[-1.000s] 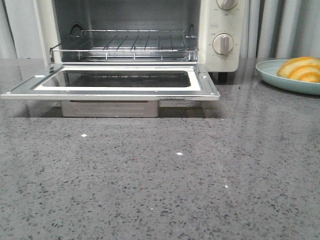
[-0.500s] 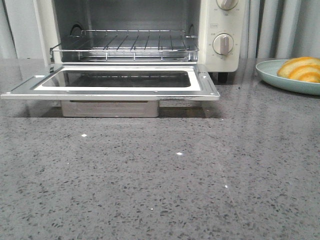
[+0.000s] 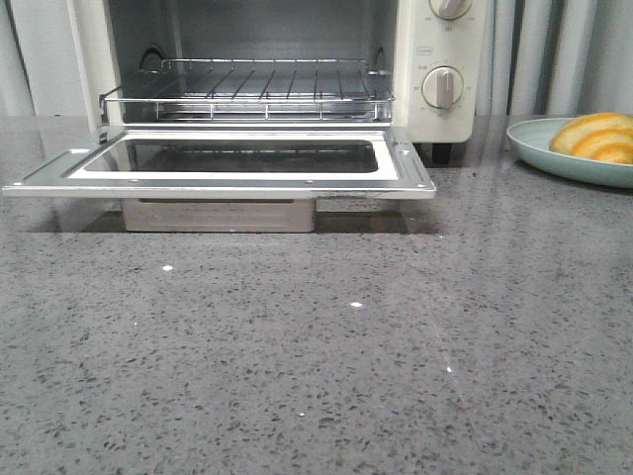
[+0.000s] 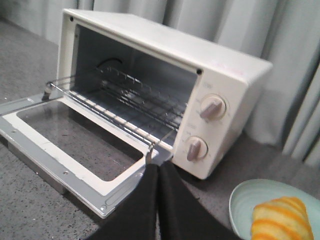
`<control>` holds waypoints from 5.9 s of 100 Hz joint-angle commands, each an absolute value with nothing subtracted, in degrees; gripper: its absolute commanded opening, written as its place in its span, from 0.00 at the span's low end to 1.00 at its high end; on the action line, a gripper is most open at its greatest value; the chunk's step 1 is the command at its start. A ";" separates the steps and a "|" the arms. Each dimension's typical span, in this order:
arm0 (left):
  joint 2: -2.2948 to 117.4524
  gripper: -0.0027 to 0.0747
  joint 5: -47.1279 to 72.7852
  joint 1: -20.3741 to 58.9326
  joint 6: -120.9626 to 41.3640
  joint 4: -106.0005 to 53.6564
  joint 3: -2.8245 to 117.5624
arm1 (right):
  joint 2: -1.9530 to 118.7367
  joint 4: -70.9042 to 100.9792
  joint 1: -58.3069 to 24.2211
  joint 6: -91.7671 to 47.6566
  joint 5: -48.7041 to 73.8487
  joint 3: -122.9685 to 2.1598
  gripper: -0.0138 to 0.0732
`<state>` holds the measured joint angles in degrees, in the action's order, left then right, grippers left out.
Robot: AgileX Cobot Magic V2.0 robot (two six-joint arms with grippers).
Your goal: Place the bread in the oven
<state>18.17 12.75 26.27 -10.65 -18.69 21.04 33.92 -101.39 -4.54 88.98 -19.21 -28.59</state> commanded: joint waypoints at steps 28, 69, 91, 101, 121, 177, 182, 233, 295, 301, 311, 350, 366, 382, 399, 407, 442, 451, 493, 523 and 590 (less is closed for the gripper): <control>18.54 0.01 8.45 26.15 -10.54 -19.49 22.68 | 34.18 -106.95 -5.48 115.92 5.10 -30.25 0.10; 18.54 0.01 8.45 26.15 -10.54 -19.49 22.68 | 35.41 -86.90 -5.48 94.60 6.94 -30.96 0.10; 18.54 0.01 8.45 26.15 -10.54 -19.49 22.68 | 36.86 -31.38 -5.48 15.90 13.60 -33.49 0.10; 18.54 0.01 8.45 26.15 -10.54 -19.49 22.68 | 37.14 -8.13 -6.02 -14.03 16.35 -35.59 0.10; 18.54 0.01 8.45 26.15 -10.54 -19.49 22.68 | 36.90 3.53 -7.32 -29.60 18.74 -36.00 0.10; 18.54 0.01 8.45 26.15 -10.54 -19.49 22.68 | 58.31 11.59 -6.27 -6.13 40.19 -64.28 0.59; 18.54 0.01 8.45 26.15 -10.54 -19.49 22.68 | 61.09 11.17 -5.86 -4.61 42.29 -67.24 0.58; 18.54 0.01 8.45 26.15 -10.54 -15.23 22.68 | 83.19 7.22 3.04 0.32 41.59 -79.57 0.58; 18.54 0.01 7.96 26.15 -10.54 -15.33 22.68 | 100.99 1.26 2.92 4.27 51.19 -88.77 0.58; 18.54 0.01 7.96 26.15 -10.54 -15.33 22.68 | 102.28 1.02 2.92 4.30 52.14 -88.77 0.58; 18.54 0.01 7.96 26.15 -10.54 -15.33 22.68 | 104.41 0.69 2.92 6.18 52.68 -88.77 0.57; 18.54 0.01 7.96 26.15 -10.54 -15.33 22.68 | 99.26 0.54 2.92 5.21 52.49 -88.96 0.09; 18.54 0.01 7.96 26.15 -10.54 -15.33 22.68 | 85.08 0.54 0.90 0.00 54.32 -88.89 0.09; 18.54 0.01 7.96 26.15 -10.54 -15.44 22.68 | 72.42 2.43 -6.42 -4.03 56.20 -88.89 0.09; 18.54 0.01 7.96 26.15 -10.54 -15.44 22.68 | 68.43 6.85 -18.76 -5.55 53.29 -88.89 0.09; 18.54 0.01 7.96 26.15 -10.54 -15.44 22.68 | 69.28 7.85 -24.17 -5.55 53.29 -88.89 0.09; 18.54 0.01 7.96 26.15 -10.54 -15.44 22.68 | 80.87 7.33 -34.25 -9.58 47.71 -89.38 0.09; 18.54 0.01 7.96 26.15 -10.54 -15.44 22.68 | 85.20 4.70 -34.25 -9.89 46.72 -91.87 0.09; 18.54 0.01 7.96 26.15 -10.54 -15.54 22.68 | 104.75 -11.33 -34.25 -9.89 46.89 -109.23 0.09; 18.54 0.01 7.96 26.15 -10.54 -15.54 22.68 | 109.70 -22.12 -34.25 -9.89 40.53 -111.41 0.09; 18.54 0.01 7.96 26.15 -10.54 -15.54 22.68 | 105.77 -22.66 -36.41 -1.85 48.13 -111.30 0.68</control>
